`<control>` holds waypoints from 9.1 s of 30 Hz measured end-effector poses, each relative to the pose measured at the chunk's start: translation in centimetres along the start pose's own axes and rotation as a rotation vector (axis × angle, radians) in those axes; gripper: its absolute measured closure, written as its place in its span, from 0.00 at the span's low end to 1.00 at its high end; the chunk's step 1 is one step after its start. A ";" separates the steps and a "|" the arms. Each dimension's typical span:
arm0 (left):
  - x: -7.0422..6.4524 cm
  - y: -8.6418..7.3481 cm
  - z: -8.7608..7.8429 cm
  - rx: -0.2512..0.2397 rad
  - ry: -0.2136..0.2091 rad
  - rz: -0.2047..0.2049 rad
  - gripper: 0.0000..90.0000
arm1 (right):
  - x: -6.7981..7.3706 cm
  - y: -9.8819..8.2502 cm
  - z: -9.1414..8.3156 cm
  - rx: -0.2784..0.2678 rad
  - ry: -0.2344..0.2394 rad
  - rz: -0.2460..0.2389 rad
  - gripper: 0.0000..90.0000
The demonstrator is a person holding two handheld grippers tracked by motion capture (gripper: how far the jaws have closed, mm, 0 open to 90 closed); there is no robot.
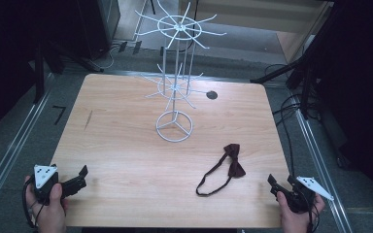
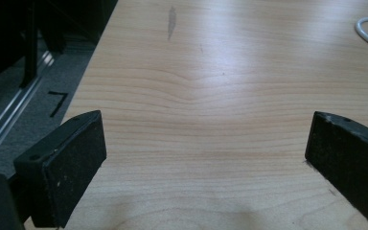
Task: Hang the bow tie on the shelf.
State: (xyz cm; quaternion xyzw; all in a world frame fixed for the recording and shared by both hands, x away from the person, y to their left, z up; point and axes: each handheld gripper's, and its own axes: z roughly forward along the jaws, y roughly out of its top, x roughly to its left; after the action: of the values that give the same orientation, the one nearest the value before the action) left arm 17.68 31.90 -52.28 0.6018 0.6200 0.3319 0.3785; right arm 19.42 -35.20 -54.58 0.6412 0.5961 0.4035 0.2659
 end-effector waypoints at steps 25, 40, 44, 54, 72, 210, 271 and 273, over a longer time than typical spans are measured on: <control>0.0 0.0 0.0 0.011 -0.023 0.006 0.01 | 8.7 3.2 0.6 0.034 0.093 -0.082 0.00; 0.2 0.1 0.2 0.032 -0.051 -0.007 0.01 | 14.2 3.7 4.2 0.101 0.131 -0.108 0.00; 0.2 0.1 0.3 0.040 -0.069 -0.009 0.01 | 15.1 3.4 5.5 0.133 0.071 -0.128 0.00; 0.4 0.1 0.3 0.048 -0.080 -0.016 0.01 | 15.3 2.3 7.2 0.208 -0.037 -0.133 0.00; 0.3 0.1 0.4 0.049 -0.083 -0.011 0.01 | 14.3 0.8 6.4 0.226 -0.048 -0.151 0.16; 0.5 0.2 0.6 0.070 -0.106 -0.020 0.01 | 26.0 9.6 6.1 -0.098 0.239 -0.285 0.65; 0.2 0.2 0.5 0.058 -0.087 -0.005 0.05 | 13.0 6.4 1.2 -0.097 0.200 -0.161 0.17; 0.2 0.2 0.5 0.059 -0.087 0.000 0.05 | 12.4 6.1 1.1 -0.095 0.198 -0.154 0.17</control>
State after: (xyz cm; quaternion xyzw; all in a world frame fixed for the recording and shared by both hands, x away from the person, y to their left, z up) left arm 18.18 32.05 -52.37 0.6264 0.6125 0.2872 0.3872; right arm 23.20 -23.83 -47.65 0.5370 0.6471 0.4712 0.2661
